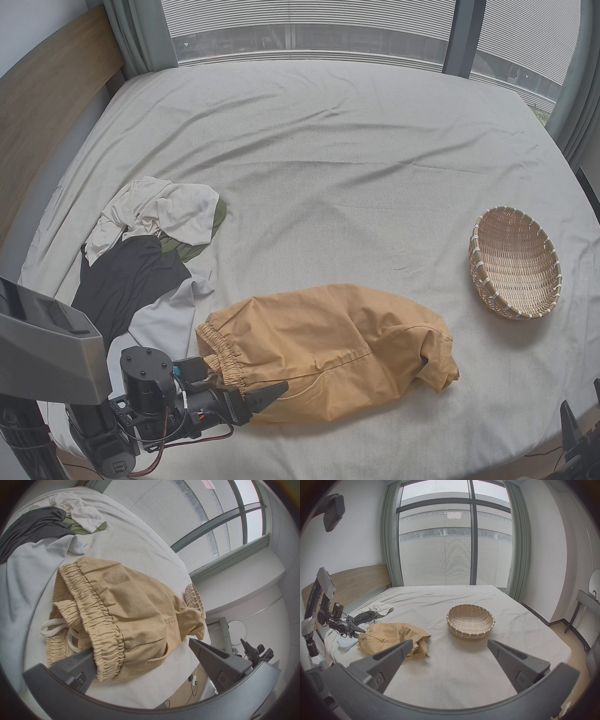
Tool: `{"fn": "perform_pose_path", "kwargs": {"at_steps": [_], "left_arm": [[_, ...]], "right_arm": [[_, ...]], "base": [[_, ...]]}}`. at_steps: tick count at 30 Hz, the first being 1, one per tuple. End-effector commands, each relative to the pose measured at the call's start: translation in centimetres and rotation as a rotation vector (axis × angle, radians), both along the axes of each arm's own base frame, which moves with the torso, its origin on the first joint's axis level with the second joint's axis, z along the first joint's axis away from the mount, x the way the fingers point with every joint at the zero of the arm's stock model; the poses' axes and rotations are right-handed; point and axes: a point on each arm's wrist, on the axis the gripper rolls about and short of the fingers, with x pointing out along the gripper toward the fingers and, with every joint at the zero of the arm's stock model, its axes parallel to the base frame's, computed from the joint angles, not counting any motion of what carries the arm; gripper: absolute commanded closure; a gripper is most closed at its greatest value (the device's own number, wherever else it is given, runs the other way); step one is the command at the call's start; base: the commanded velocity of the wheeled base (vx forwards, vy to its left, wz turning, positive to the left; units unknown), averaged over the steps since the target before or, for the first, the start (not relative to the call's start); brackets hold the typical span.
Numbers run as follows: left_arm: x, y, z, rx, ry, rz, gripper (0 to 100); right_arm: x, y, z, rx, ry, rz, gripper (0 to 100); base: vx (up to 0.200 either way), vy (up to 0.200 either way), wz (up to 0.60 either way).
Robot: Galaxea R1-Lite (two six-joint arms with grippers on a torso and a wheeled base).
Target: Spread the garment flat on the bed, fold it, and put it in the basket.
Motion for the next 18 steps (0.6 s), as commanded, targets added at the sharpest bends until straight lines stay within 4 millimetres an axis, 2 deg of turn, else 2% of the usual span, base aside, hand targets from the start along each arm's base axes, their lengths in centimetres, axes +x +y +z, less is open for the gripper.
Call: {"fn": "perform_pose_path", "kwargs": {"at_steps": [1, 14, 15, 18], "left_arm": [[0.21, -0.18, -0.13, -0.001, -0.002, -0.001, 0], [0.53, -0.95, -0.88, 0.01, 0.005, -0.015, 0], [0.46, -0.91, -0.83, 0.01, 0.005, -0.015, 100], [0.48, -0.87, -0.75, 0.011, 0.0, -0.015, 100]], "right_arm": [[0.09, 0.0, -0.5, 0.0, 0.012, 0.001, 0], [0.08, 0.0, -0.5, 0.0, 0.01, 0.001, 0], [0.08, 0.0, -0.5, 0.0, 0.01, 0.001, 0], [0.09, 0.0, -0.5, 0.0, 0.012, 0.001, 0]], "base": [[0.0, 0.0, 0.0], [0.0, 0.0, 0.0], [0.0, 0.0, 0.0], [0.0, 0.0, 0.0]]}}
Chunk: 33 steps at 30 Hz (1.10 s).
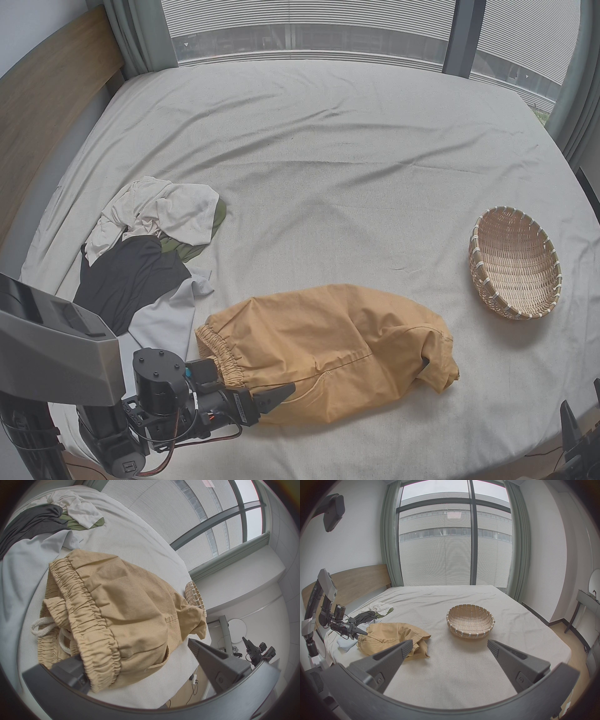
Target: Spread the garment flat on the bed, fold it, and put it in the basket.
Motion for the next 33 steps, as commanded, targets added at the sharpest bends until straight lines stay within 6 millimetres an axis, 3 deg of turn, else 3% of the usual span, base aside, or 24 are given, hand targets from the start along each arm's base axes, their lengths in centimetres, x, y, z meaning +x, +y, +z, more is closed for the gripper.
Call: {"fn": "perform_pose_path", "kwargs": {"at_steps": [1, 16, 33], "left_arm": [[0.0, 0.0, 0.0, -0.001, -0.002, 0.0, 100], [0.0, 1.0, 4.1, -0.087, -0.137, 0.037, 100], [2.7, 3.6, 5.0, -0.049, -0.248, 0.136, 100]], "right_arm": [[0.1, 0.0, -0.5, 0.0, 0.012, 0.001, 0], [0.1, 0.0, -0.5, -0.003, 0.012, 0.002, 0], [0.1, 0.0, -0.5, -0.01, 0.009, 0.007, 0]], "base": [[0.0, 0.0, 0.0], [0.0, 0.0, 0.0], [0.0, 0.0, 0.0]]}}
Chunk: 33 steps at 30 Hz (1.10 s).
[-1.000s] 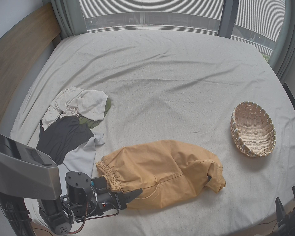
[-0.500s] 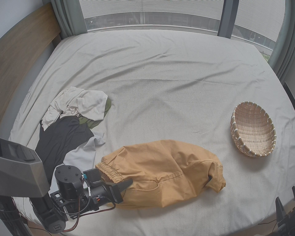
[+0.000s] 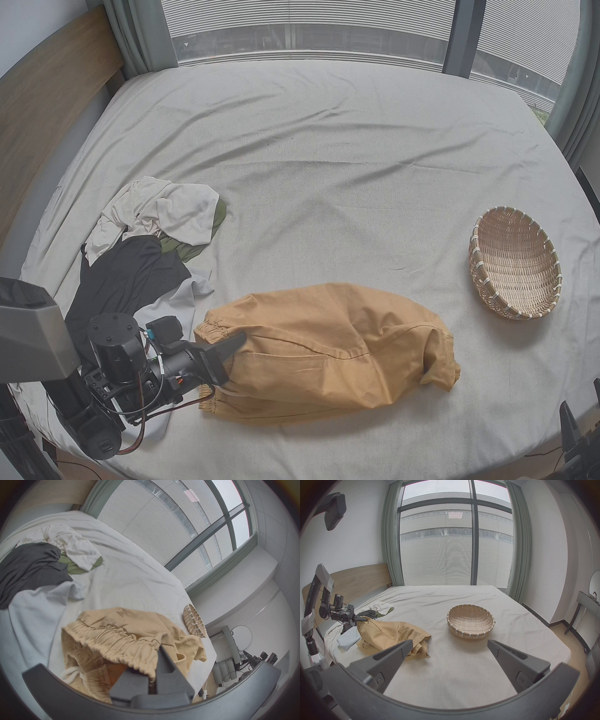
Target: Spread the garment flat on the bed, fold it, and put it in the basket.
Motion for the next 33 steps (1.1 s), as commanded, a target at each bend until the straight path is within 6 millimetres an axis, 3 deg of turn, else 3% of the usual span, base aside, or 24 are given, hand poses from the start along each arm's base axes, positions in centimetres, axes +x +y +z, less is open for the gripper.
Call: {"fn": "perform_pose_path", "kwargs": {"at_steps": [1, 5, 6, 9, 10, 13, 16, 19, 22, 26, 33], "left_arm": [[0.8, 0.6, 0.5, -0.014, -0.032, 0.03, 100], [0.6, 0.7, 1.5, -0.034, -0.063, 0.031, 100], [0.1, 0.6, 2.0, -0.047, -0.069, 0.022, 100], [-0.2, 0.6, 2.2, -0.056, -0.066, 0.016, 100], [-0.4, 0.5, 2.3, -0.066, -0.06, 0.015, 100], [-0.5, 0.5, 2.4, -0.077, -0.059, 0.019, 100], [-0.6, 0.6, 2.4, -0.082, -0.053, 0.023, 100], [-0.9, 0.8, 2.7, -0.086, -0.06, 0.022, 100], [-1.0, 0.8, 2.7, -0.086, -0.06, 0.019, 100], [-1.0, 0.8, 2.7, -0.085, -0.06, 0.017, 100], [-0.9, 0.8, 2.7, -0.083, -0.062, 0.018, 100]], "right_arm": [[0.1, 0.0, -0.5, 0.001, 0.009, 0.0, 0], [0.1, 0.0, -0.2, 0.0, -0.017, -0.003, 0], [-0.3, 0.0, 1.6, -0.003, -0.109, -0.006, 0], [-0.8, 0.0, 3.3, -0.004, -0.158, -0.008, 0], [-1.3, 0.0, 4.8, 0.001, -0.178, 0.004, 0], [-0.8, 0.0, 5.8, 0.008, -0.123, 0.027, 0], [0.2, 0.0, 6.7, 0.042, -0.056, 0.109, 0], [1.0, 0.0, 8.3, 0.184, 0.011, 0.31, 0], [2.5, 0.3, 9.7, 0.268, 0.083, 0.35, 0], [3.8, 0.7, 10.1, 0.277, 0.144, 0.379, 0], [8.1, 1.8, 9.9, 0.324, 0.311, 0.399, 0]], "base": [[0.0, 0.0, 0.0], [0.0, 0.0, 0.0], [0.0, 0.0, 0.0], [0.0, 0.0, 0.0], [0.0, 0.0, 0.0], [0.0, 0.0, 0.0], [0.0, 0.0, 0.0], [0.0, 0.0, 0.0], [0.0, 0.0, 0.0], [0.0, 0.0, 0.0], [0.0, 0.0, 0.0]]}}
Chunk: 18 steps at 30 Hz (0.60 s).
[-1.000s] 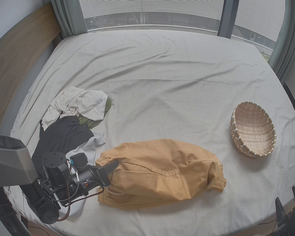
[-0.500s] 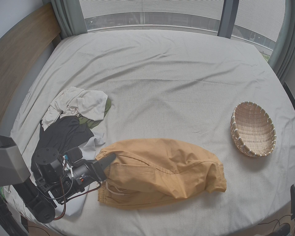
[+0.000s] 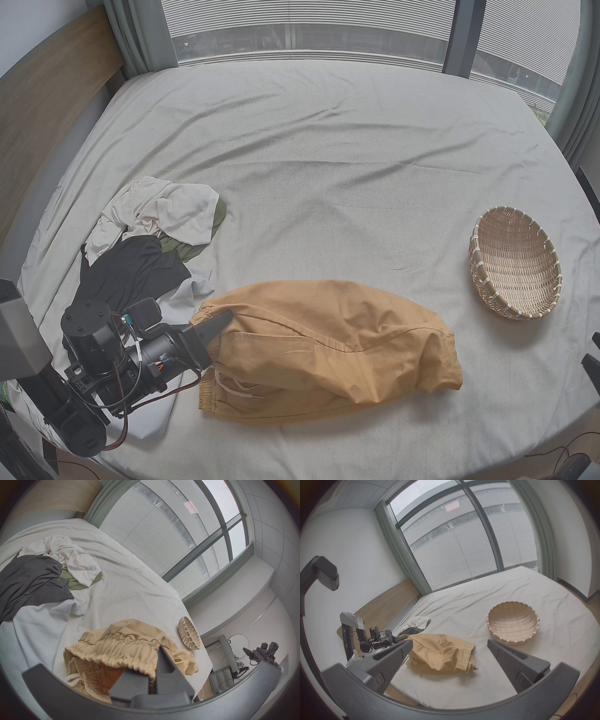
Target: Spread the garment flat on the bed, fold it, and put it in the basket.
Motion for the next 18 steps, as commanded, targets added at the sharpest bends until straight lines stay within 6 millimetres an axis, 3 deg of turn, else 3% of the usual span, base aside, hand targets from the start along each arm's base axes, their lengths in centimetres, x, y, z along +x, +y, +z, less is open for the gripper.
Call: {"fn": "perform_pose_path", "kwargs": {"at_steps": [1, 8, 18], "left_arm": [[0.0, 0.0, 0.1, -0.003, -0.005, 0.001, 100], [0.0, 0.0, 0.2, -0.003, -0.007, -0.001, 100], [0.0, -0.1, 0.1, -0.001, -0.008, -0.005, 100]], "right_arm": [[4.6, 1.2, -0.1, 0.021, 0.179, 0.033, 0], [7.2, 1.7, -0.1, 0.042, 0.213, 0.021, 0], [13.6, 2.6, -2.4, 0.094, 0.376, -0.034, 0]], "base": [[0.0, 0.0, 0.0], [0.0, 0.0, 0.0], [0.0, 0.0, 0.0]]}}
